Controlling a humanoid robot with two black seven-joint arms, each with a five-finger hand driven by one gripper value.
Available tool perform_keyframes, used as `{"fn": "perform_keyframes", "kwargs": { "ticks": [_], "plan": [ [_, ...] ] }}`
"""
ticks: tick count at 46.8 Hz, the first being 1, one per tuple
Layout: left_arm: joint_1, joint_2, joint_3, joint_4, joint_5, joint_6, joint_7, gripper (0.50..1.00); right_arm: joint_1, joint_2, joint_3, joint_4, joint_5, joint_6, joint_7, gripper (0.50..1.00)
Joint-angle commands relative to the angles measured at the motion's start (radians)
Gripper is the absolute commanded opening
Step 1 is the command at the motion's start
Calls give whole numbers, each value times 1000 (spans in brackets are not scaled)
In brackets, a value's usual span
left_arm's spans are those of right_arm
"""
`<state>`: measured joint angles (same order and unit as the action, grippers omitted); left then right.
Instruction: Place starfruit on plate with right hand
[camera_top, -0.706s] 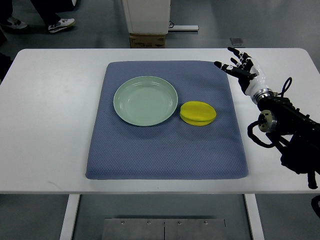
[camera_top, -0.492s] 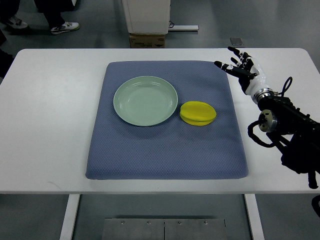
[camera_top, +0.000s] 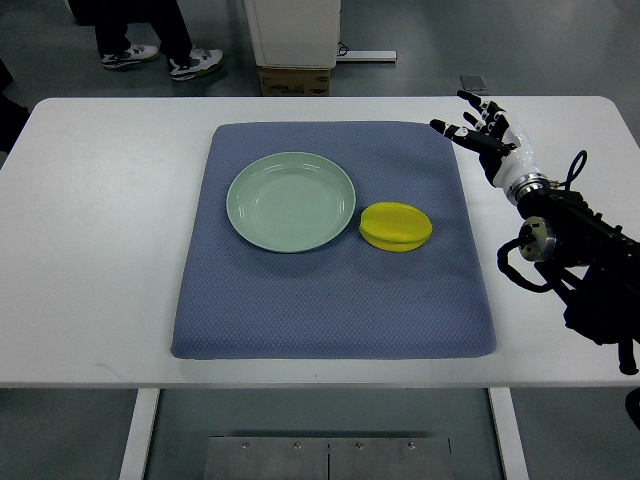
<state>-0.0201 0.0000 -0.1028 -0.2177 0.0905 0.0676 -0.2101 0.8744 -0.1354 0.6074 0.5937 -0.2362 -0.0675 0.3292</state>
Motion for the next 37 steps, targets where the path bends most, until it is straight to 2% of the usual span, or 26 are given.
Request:
{"fn": "perform_keyframes", "kwargs": {
  "ticks": [1, 37],
  "plan": [
    [0, 0, 0, 0, 0, 0, 0, 1000, 1, -1, 0, 2, 0, 0, 1, 1000],
    [0, 0, 0, 0, 0, 0, 0, 1000, 5, 3, 0, 5, 0, 0, 1, 1000]
  ]
}}
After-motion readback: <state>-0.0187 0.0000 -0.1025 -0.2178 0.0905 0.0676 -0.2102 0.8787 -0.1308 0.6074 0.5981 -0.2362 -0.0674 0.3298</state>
